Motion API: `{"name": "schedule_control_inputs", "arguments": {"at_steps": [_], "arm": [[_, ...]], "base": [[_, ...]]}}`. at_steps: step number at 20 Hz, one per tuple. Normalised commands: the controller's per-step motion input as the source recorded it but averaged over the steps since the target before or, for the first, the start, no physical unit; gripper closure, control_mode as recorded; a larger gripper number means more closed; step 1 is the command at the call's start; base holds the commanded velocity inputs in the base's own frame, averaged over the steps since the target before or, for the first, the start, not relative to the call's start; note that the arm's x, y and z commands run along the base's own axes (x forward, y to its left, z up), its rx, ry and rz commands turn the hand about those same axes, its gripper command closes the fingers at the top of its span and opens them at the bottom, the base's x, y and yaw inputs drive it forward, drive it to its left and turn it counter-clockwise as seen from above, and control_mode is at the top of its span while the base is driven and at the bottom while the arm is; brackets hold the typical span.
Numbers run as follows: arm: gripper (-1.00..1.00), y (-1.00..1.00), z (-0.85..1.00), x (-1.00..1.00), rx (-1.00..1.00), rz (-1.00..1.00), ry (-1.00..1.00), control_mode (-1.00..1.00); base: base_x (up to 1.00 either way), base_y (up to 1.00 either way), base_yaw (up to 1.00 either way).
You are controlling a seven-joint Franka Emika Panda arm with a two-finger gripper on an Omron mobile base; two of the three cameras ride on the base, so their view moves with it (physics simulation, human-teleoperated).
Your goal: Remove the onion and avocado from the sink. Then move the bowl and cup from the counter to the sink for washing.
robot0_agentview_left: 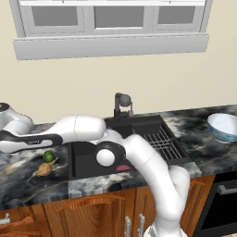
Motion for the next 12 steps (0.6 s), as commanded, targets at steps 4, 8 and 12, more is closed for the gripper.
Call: {"name": "schedule_control_inputs", "arguments": {"at_steps": [4,8,12], "arm": [[-1.00,0.07,0.00,0.02,0.00,0.00,0.00,-1.00],[-1.00,0.09,0.00,0.02,0.00,0.00,0.00,-1.00],[-1.00,0.10,0.00,0.03,0.00,0.00,0.00,-1.00]], "base": [[0.00,0.00,0.00],[0.00,0.00,0.00],[0.00,0.00,0.00]]}}
